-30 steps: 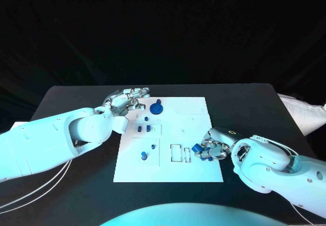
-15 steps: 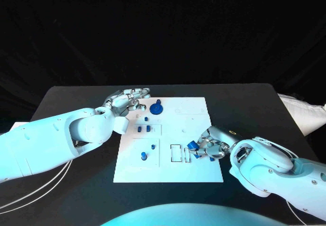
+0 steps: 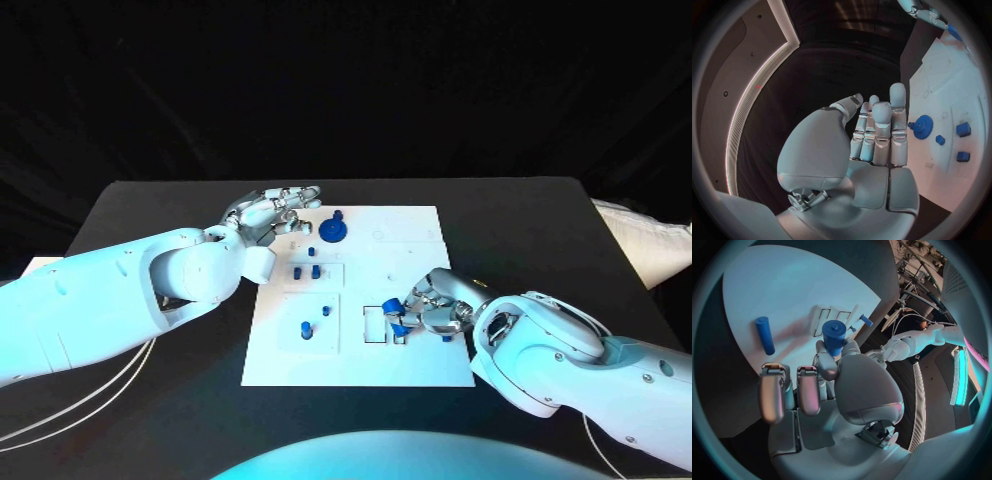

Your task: Assemble the parts on the task board

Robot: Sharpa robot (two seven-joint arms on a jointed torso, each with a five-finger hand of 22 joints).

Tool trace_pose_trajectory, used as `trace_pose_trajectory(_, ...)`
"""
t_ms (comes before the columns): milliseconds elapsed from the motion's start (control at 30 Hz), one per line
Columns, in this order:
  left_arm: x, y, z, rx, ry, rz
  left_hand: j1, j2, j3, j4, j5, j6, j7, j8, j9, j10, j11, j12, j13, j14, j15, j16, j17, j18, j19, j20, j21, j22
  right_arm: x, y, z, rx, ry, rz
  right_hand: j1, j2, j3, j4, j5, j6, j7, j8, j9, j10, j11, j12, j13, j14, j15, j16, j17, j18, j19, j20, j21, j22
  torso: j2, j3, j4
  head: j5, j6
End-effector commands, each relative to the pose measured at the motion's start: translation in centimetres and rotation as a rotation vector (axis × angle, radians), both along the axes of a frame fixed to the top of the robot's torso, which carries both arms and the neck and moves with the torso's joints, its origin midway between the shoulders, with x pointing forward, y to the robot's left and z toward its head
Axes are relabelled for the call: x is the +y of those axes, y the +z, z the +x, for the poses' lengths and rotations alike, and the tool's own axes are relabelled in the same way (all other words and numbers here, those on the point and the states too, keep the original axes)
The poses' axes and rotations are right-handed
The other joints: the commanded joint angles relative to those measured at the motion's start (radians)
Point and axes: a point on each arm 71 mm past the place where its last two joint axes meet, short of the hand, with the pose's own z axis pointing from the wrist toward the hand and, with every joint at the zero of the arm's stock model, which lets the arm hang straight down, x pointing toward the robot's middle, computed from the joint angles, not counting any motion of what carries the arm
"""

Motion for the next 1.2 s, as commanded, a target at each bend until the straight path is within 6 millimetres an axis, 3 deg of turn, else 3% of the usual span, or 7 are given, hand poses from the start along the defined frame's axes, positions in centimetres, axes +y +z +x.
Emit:
trace_pose_trajectory(33, -0.3, 0.1, -0.1, -0.007, -0.018, -0.01, 0.0, 0.011, -0.005, 0.0, 0.001, -0.004, 0.0, 0.007, -0.001, -0.005, -0.001, 0.002, 0.001, -0.002, 0.007, 0.004, -0.001, 0.011, 0.001, 0.003, -0.006, -0.001, 0.5, -0.5, -0.1, 0.042, 0.04, -0.027, -0.013, 0.005, -0.007, 0.0, -0.006, 0.02, -0.018, 0.02, 0.078, 0.001, -0.006, -0.015, -0.011, 0.075, -0.008, 0.006, 0.108, -0.008, 0.006, -0.003, 0.008, 0.076, 0.0, -0.0001, 0.001, 0.002, -0.001)
trace_pose_trajectory(467, -0.3, 0.1, 0.0, -0.006, -0.021, -0.011, 0.0, 0.011, -0.005, 0.0, 0.001, -0.004, 0.0, 0.007, -0.001, -0.005, -0.001, 0.002, 0.001, -0.002, 0.007, 0.004, -0.001, 0.011, 0.001, 0.003, -0.006, -0.001, 1.6, -0.9, 0.2, 0.023, 0.051, -0.03, -0.035, 0.007, -0.024, -0.001, -0.019, 0.022, -0.022, 0.026, 0.092, 0.006, -0.01, -0.024, -0.016, 0.075, -0.011, 0.008, 0.113, -0.009, 0.008, -0.006, 0.01, 0.079, 0.0, 0.0005, -0.0002, 0.004, 0.0)
trace_pose_trajectory(600, -0.4, 0.1, 0.0, -0.006, -0.021, -0.011, 0.0, 0.011, -0.005, 0.0, 0.001, -0.004, 0.0, 0.007, -0.001, -0.005, -0.001, 0.002, 0.001, -0.002, 0.007, 0.004, -0.001, 0.011, 0.001, 0.003, -0.006, -0.001, 1.7, -0.9, 0.2, 0.022, 0.055, -0.031, -0.07, 0.0, -0.052, -0.001, -0.074, 0.021, -0.023, 0.029, 0.105, 0.008, -0.01, -0.03, -0.017, 0.075, -0.012, 0.008, 0.114, -0.009, 0.008, -0.007, 0.01, 0.08, 0.0, 0.0004, -0.0006, 0.004, 0.0)
trace_pose_trajectory(700, -0.4, 0.1, 0.0, -0.006, -0.021, -0.011, 0.0, 0.011, -0.005, 0.0, 0.001, -0.004, 0.0, 0.007, -0.001, -0.005, -0.001, 0.002, 0.001, -0.002, 0.007, 0.004, -0.001, 0.011, 0.001, 0.003, -0.006, -0.001, 1.8, -1.0, 0.2, 0.021, 0.056, -0.031, -0.107, -0.009, -0.083, -0.001, -0.166, 0.017, -0.024, 0.033, 0.12, 0.01, -0.01, -0.037, -0.019, 0.075, -0.012, 0.007, 0.113, -0.009, 0.007, -0.008, 0.01, 0.08, 0.0, 0.0005, -0.0007, 0.005, -0.001)
trace_pose_trajectory(733, -0.4, 0.1, 0.0, -0.006, -0.021, -0.011, 0.0, 0.011, -0.005, 0.0, 0.001, -0.004, 0.0, 0.007, -0.001, -0.005, -0.001, 0.002, 0.001, -0.002, 0.007, 0.004, -0.001, 0.011, 0.001, 0.003, -0.006, -0.001, 1.8, -1.0, 0.2, 0.02, 0.056, -0.03, -0.116, -0.015, -0.09, -0.001, -0.179, 0.016, -0.023, 0.033, 0.123, 0.01, -0.01, -0.041, -0.02, 0.075, -0.012, 0.006, 0.112, -0.009, 0.007, -0.008, 0.009, 0.08, 0.0, 0.0008, -0.001, 0.005, 0.0)
trace_pose_trajectory(1033, -0.4, 0.1, 0.0, -0.006, -0.022, -0.012, 0.0, 0.011, -0.005, 0.0, 0.001, -0.004, 0.0, 0.007, -0.001, -0.005, -0.001, 0.002, 0.001, -0.002, 0.007, 0.004, -0.001, 0.011, 0.001, 0.003, -0.006, -0.001, 1.9, -1.0, 0.3, 0.009, 0.059, -0.034, -0.179, -0.07, -0.083, 0.001, -0.218, 0.007, -0.021, 0.034, 0.144, 0.003, -0.008, -0.066, -0.032, 0.071, -0.011, -0.005, 0.097, -0.008, 0.004, -0.006, 0.006, 0.076, 0.001, 0.0013, -0.0006, 0.005, 0.0)
trace_pose_trajectory(1200, -0.4, 0.1, 0.0, -0.006, -0.022, -0.012, 0.0, 0.011, -0.005, 0.0, 0.001, -0.004, 0.0, 0.007, -0.001, -0.005, -0.001, 0.002, 0.001, -0.002, 0.007, 0.004, -0.001, 0.011, 0.001, 0.003, -0.006, -0.001, 2.0, -0.9, 0.2, 0.006, 0.065, -0.038, -0.172, -0.071, -0.067, -0.001, -0.209, 0.006, -0.021, 0.035, 0.149, 0.003, -0.008, -0.068, -0.032, 0.071, -0.011, -0.005, 0.097, -0.008, 0.004, -0.006, 0.006, 0.076, 0.0, 0.0014, -0.0011, 0.005, 0.0)
